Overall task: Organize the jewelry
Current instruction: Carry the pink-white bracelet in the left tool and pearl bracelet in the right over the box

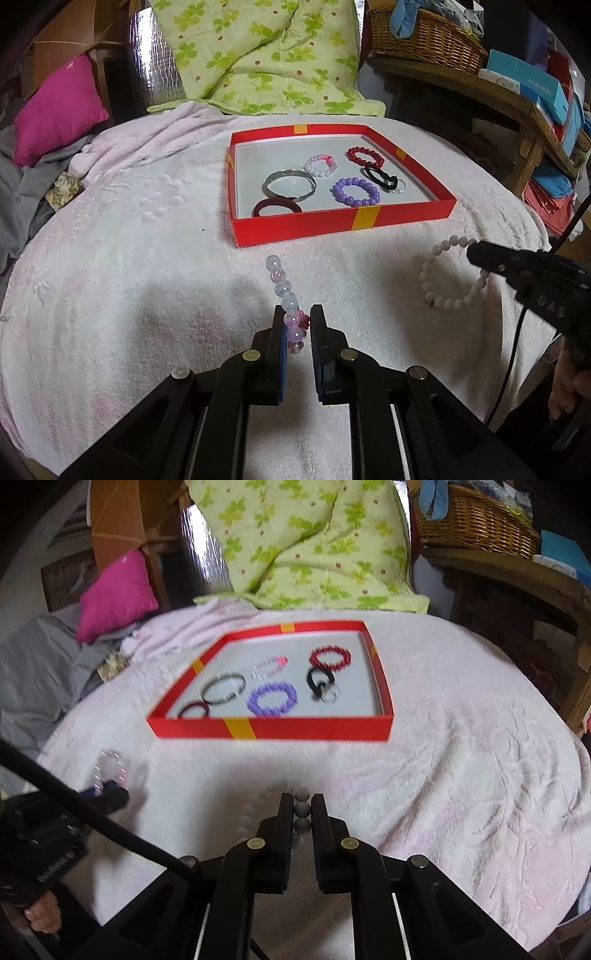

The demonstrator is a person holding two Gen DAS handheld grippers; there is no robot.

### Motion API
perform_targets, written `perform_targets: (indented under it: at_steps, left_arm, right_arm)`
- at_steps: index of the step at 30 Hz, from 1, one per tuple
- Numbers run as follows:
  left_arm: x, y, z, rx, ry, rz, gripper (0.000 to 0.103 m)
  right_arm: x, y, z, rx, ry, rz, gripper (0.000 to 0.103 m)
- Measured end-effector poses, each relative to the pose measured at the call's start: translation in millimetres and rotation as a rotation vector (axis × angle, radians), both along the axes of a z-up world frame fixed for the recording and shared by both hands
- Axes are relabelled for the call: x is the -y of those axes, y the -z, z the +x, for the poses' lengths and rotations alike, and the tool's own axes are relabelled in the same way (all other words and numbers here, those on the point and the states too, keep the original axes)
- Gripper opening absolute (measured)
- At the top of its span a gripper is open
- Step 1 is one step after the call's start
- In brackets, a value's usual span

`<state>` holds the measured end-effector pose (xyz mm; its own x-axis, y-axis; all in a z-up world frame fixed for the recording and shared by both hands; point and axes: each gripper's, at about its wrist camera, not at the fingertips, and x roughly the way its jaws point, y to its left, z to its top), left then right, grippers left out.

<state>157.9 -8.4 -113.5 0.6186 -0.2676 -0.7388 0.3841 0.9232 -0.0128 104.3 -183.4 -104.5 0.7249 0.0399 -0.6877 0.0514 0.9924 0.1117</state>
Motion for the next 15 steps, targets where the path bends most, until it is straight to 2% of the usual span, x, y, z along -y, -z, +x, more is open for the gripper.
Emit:
perform_targets:
  at_steps: [8, 15]
  left_arm:
    - [-1.7, -4.9, -1.4, 0.028, -0.008, 0.01, 0.012]
    - [-1.4, -6.8, -1.6, 0.057, -0.026, 0.039, 0.012]
  right_arm:
    - [-9.1, -23.3, -6.3, 0.092, -0.022, 0.024, 0.011]
    - [4.0, -26.7, -7.3, 0.103, 0.006, 0.067, 0.011]
